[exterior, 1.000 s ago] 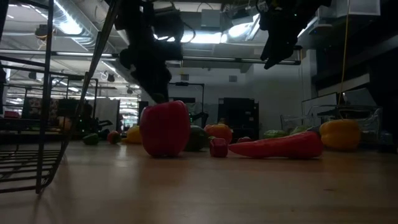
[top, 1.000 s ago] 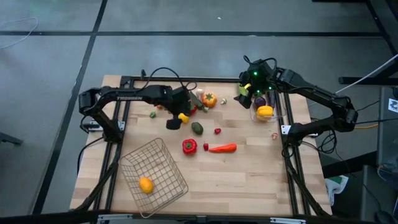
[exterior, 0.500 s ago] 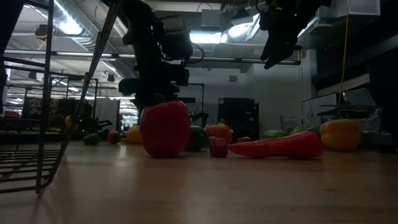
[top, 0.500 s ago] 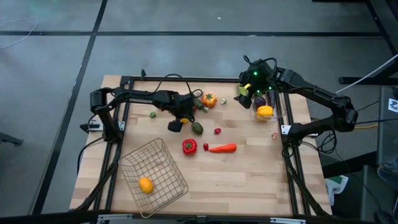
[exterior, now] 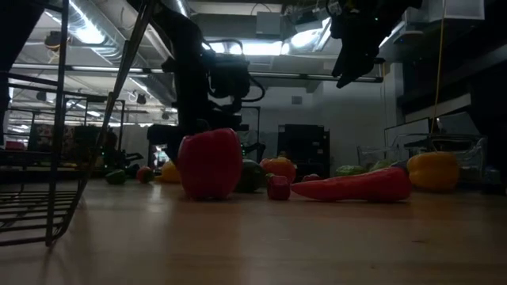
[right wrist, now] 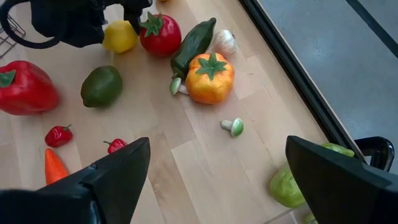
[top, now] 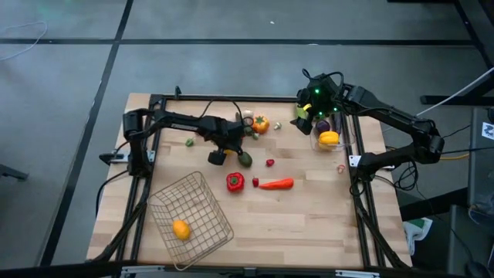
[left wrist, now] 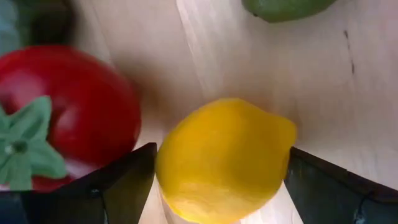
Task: Sort produce into baskets
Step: Put the bottom yellow lemon into the wire basket, then adjust the wire basket, then put the yellow lemon into the wire basket
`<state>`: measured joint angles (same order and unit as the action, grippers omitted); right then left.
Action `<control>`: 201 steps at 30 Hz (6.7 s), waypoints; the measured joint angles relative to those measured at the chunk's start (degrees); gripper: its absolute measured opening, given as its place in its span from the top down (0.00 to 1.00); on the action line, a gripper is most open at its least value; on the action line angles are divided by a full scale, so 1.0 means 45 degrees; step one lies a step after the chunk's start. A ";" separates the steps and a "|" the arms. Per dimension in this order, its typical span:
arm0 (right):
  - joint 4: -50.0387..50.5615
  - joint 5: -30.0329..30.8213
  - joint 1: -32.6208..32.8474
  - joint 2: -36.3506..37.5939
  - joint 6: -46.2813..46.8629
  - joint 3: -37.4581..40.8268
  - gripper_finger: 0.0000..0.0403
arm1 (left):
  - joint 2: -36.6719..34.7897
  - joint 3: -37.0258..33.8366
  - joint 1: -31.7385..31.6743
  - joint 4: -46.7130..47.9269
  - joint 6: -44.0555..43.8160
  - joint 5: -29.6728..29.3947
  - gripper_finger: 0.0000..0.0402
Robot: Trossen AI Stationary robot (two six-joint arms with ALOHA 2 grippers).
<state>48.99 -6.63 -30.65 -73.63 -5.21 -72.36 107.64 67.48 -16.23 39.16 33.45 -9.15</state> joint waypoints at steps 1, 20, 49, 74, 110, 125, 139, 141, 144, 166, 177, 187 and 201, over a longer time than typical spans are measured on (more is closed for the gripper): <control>0.0000 0.0000 0.0000 0.0000 0.0000 0.0000 0.08 | 0.0009 0.0000 0.0000 0.0000 0.0000 0.0000 0.17; 0.0000 0.0000 -0.0024 0.0000 -0.0002 0.0000 0.08 | -0.0098 0.1761 0.0229 0.2119 -0.1203 -0.0034 0.35; 0.0125 -0.0005 -0.0024 0.0000 -0.0004 0.0000 0.08 | -0.2185 0.5384 0.6510 1.0035 -1.5344 0.1350 0.34; 0.0126 0.0000 -0.0024 0.0000 -0.0003 0.0000 0.08 | -0.2172 0.0480 0.9168 1.0200 -1.8967 0.1974 0.34; 0.0119 0.0000 -0.0022 0.0000 0.0000 0.0000 0.08 | -0.2172 -0.1005 0.8835 1.0457 -1.5431 -0.0544 0.34; 0.0117 0.0000 -0.0024 0.0000 0.0000 0.0000 0.08 | -0.2172 -0.0996 0.8592 1.0477 -1.5708 0.0656 0.20; 0.0126 -0.0003 -0.0019 0.0000 -0.0002 0.0000 0.08 | -0.3352 0.2182 0.8397 0.9504 -1.6890 -0.0110 0.19; 0.0126 -0.0001 -0.0019 0.0000 0.0000 0.0000 0.08 | -0.3485 0.2500 0.8400 0.8558 -1.6900 -0.0163 0.19; 0.0126 0.0000 -0.0019 0.0000 -0.0002 0.0000 0.08 | -0.3467 0.2569 0.8408 0.6286 -1.6467 -0.0373 0.19; 0.0151 0.0000 -0.0019 0.0003 0.0000 0.0000 0.08 | -0.2343 0.2123 0.8571 0.3662 -1.3640 0.0752 0.19; 0.0151 0.0000 -0.0019 0.0005 -0.0001 0.0000 0.08 | -0.2385 0.2113 0.9601 0.4921 -1.4680 0.2849 0.19; 0.0151 0.0000 -0.0019 0.0002 0.0000 0.0000 0.08 | -0.2385 0.2270 0.9949 0.4979 -1.4892 0.2861 0.19; 0.0141 -0.0004 -0.0019 0.0005 -0.0005 0.0000 0.08 | -0.2928 0.4099 0.6551 0.4862 -1.2141 0.1049 0.19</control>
<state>49.63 -6.65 -30.74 -73.60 -5.23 -72.36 94.46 85.93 13.25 61.03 -21.18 -4.43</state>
